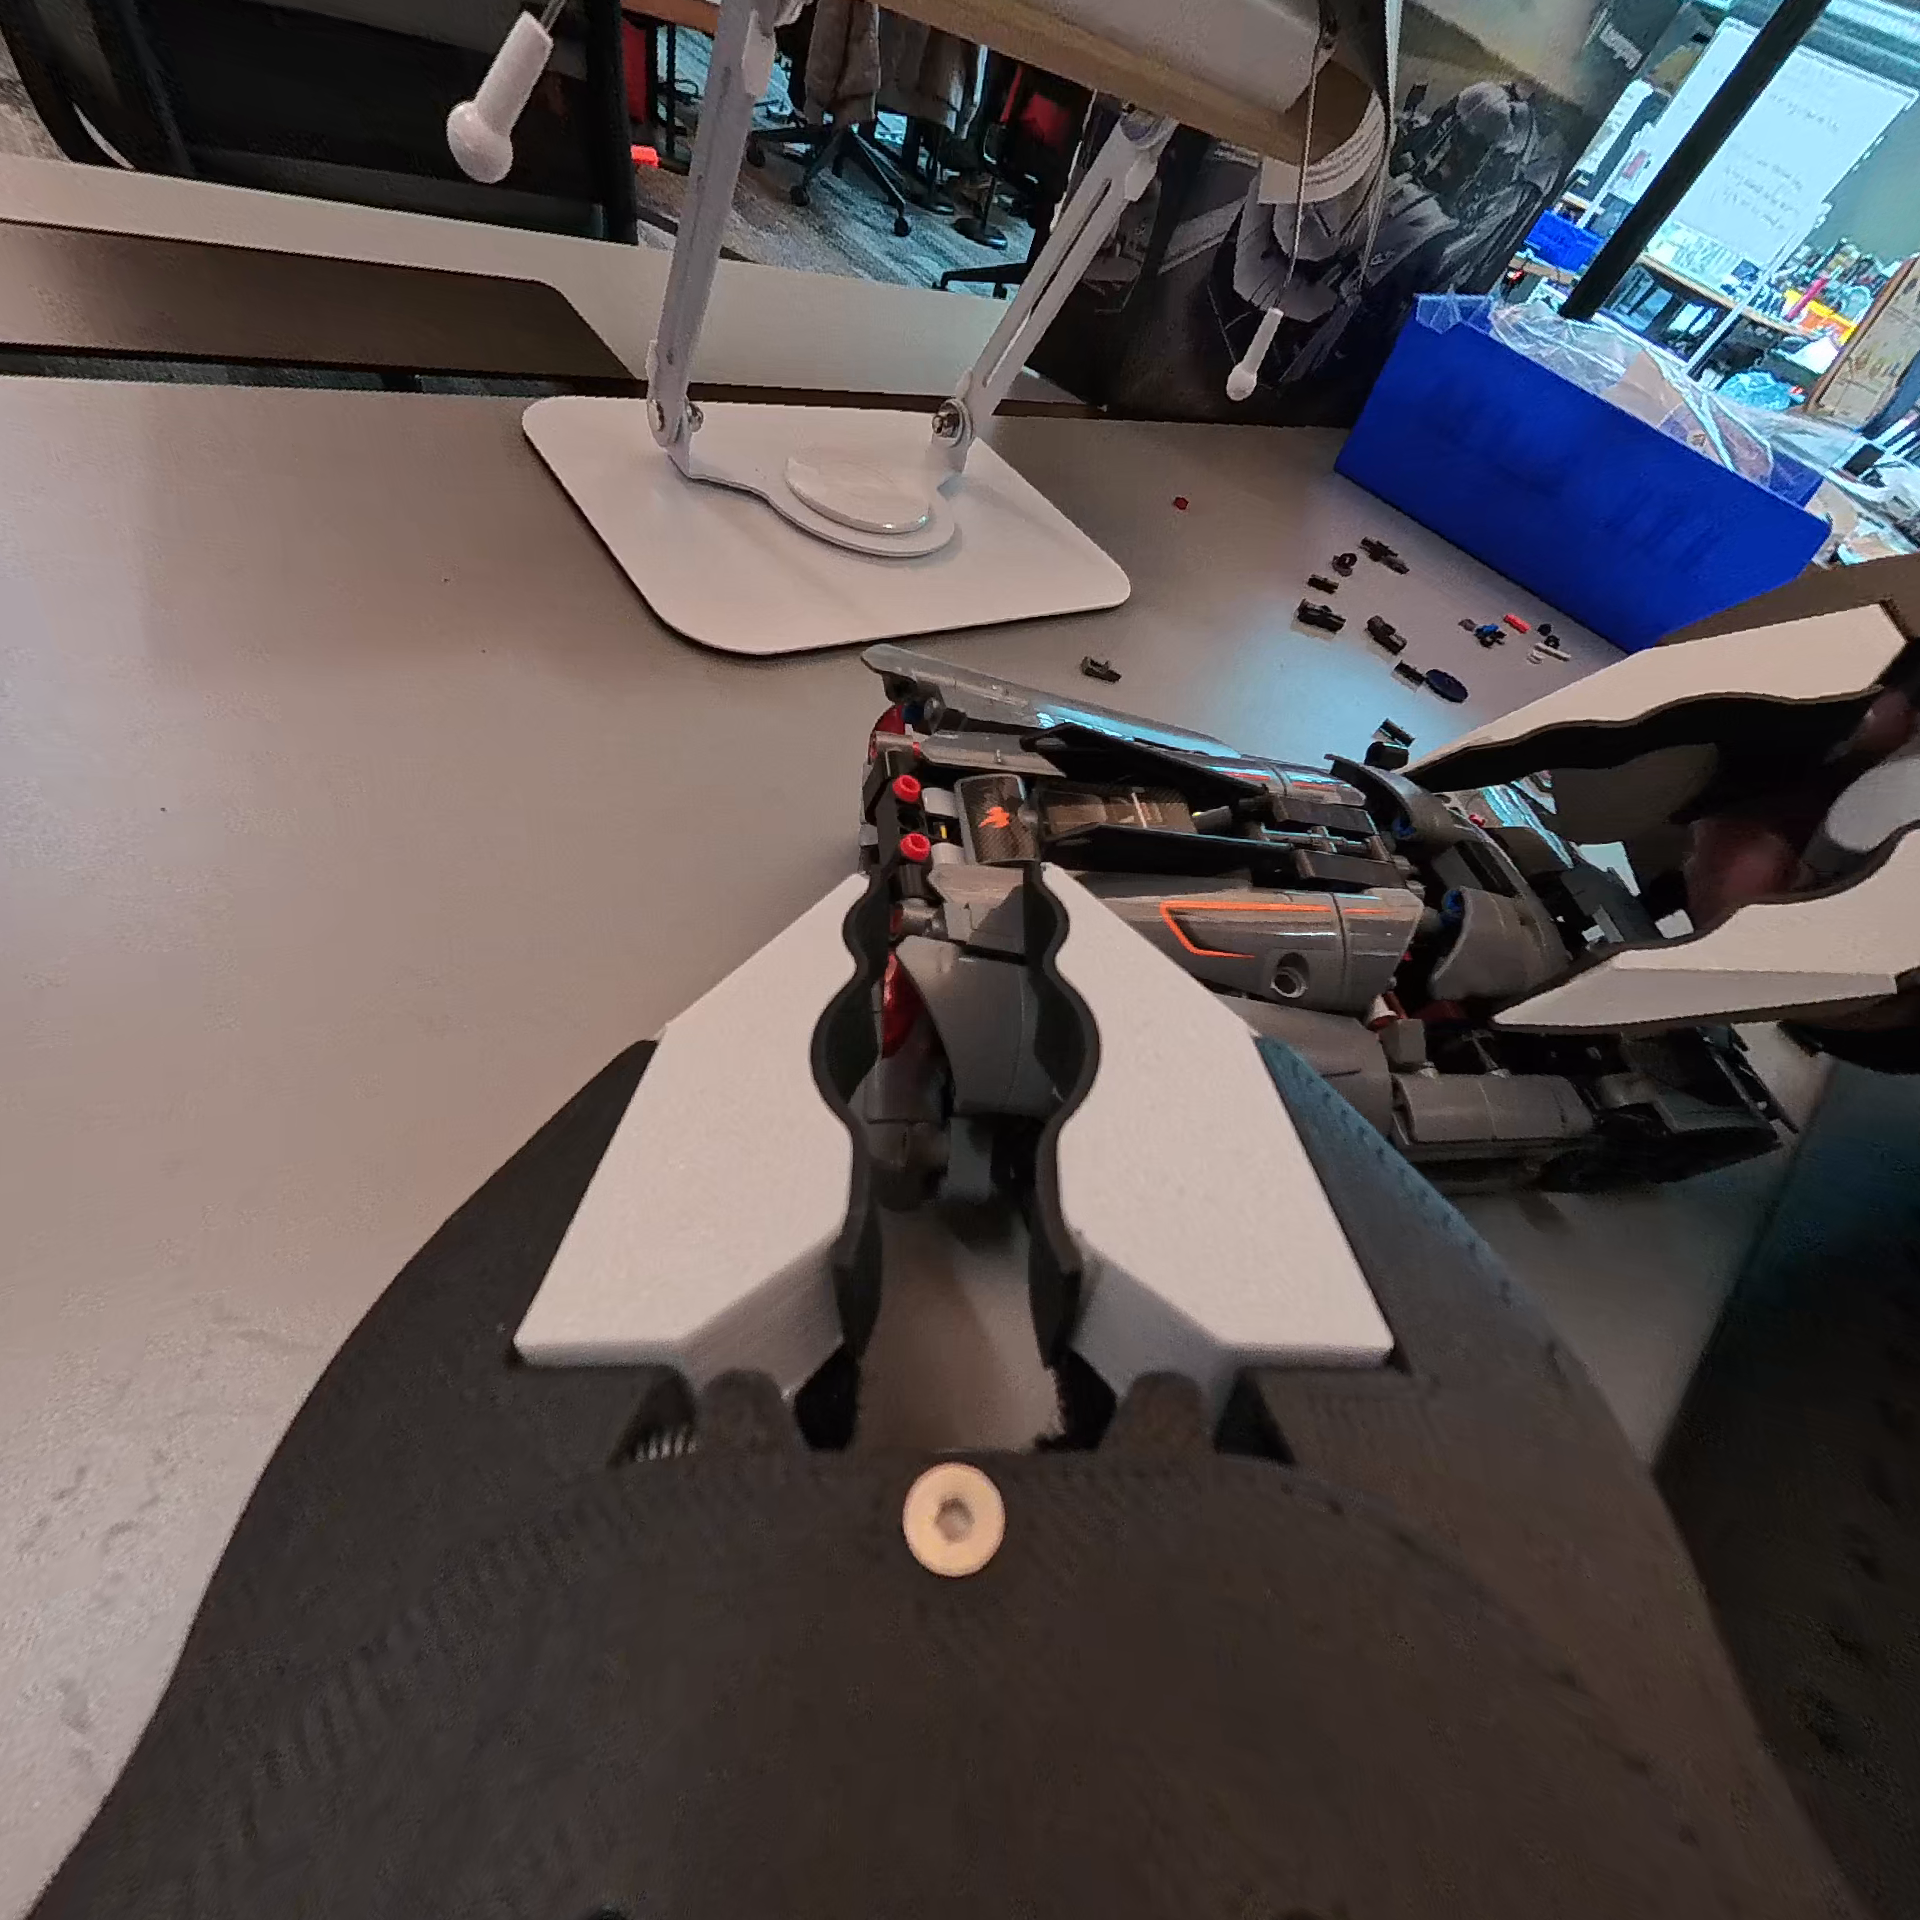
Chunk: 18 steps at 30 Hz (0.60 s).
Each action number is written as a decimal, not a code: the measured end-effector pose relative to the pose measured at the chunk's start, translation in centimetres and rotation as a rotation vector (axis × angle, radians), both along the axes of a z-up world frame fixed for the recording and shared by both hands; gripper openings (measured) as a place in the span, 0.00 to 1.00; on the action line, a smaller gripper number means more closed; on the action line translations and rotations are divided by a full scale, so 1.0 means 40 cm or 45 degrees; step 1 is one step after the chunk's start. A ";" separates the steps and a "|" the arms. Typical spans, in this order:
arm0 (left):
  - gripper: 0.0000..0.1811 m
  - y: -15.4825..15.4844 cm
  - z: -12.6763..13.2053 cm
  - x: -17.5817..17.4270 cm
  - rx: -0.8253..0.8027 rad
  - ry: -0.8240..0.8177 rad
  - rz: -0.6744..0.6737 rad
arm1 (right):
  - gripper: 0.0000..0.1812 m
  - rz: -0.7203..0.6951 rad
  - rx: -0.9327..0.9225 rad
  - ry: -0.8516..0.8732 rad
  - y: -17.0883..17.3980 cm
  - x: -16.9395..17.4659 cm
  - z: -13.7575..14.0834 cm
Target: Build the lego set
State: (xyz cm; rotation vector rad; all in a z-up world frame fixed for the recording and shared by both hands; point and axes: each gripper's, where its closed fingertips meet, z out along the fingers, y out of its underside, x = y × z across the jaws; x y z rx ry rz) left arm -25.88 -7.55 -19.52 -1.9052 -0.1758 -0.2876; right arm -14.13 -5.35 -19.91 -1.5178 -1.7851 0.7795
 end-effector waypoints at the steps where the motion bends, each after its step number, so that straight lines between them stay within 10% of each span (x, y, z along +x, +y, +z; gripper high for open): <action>1: 0.13 0.000 0.000 0.000 0.000 0.000 0.001 | 0.35 -0.002 -0.008 0.004 0.000 0.000 0.000; 18: 0.13 0.002 0.000 0.005 0.000 0.002 -0.014 | 0.35 -0.052 -0.017 0.046 0.004 0.007 0.006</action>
